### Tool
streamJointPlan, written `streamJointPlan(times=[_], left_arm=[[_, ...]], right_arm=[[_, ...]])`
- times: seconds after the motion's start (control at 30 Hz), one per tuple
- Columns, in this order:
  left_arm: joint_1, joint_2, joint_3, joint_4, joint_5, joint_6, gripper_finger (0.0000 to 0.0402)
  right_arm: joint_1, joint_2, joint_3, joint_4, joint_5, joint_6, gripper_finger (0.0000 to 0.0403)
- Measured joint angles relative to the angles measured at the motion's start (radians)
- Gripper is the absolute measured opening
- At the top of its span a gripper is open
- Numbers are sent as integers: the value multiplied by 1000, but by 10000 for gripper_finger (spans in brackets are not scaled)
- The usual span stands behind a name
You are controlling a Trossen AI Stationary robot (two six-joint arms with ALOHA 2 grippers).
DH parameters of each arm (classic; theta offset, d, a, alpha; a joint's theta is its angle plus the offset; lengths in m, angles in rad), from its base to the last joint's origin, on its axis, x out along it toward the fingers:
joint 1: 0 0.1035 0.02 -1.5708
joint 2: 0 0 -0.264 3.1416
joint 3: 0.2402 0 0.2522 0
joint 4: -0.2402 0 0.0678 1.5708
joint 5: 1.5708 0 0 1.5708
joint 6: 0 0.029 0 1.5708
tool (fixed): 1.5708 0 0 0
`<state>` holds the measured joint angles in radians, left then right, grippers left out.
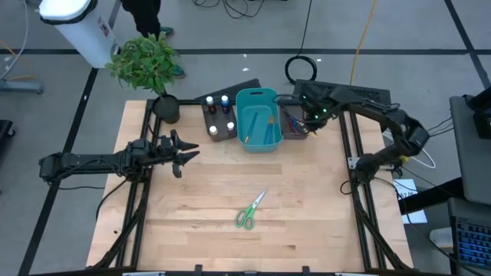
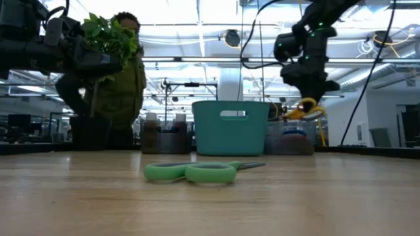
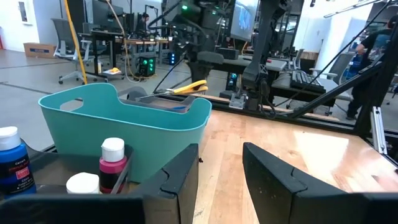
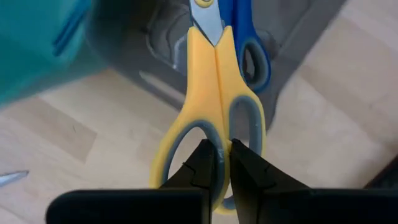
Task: Pick & Place Paint Supplies
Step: Put the yellow scissor into the right black bin
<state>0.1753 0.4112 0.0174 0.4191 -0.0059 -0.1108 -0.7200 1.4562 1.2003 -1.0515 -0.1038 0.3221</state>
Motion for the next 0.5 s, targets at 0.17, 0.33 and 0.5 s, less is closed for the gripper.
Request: streamJointPlan(times=[0.17,0.33,0.5], left_arm=[[0,0,0,0,0,0,131],[0,0,0,0,0,0,131],[0,0,0,0,0,0,131]], right_arm=[[0,85,74,11,3,-22,15],[-8,144,88,14,52,-35,15],[-20,169,88,7,54,-13,16]])
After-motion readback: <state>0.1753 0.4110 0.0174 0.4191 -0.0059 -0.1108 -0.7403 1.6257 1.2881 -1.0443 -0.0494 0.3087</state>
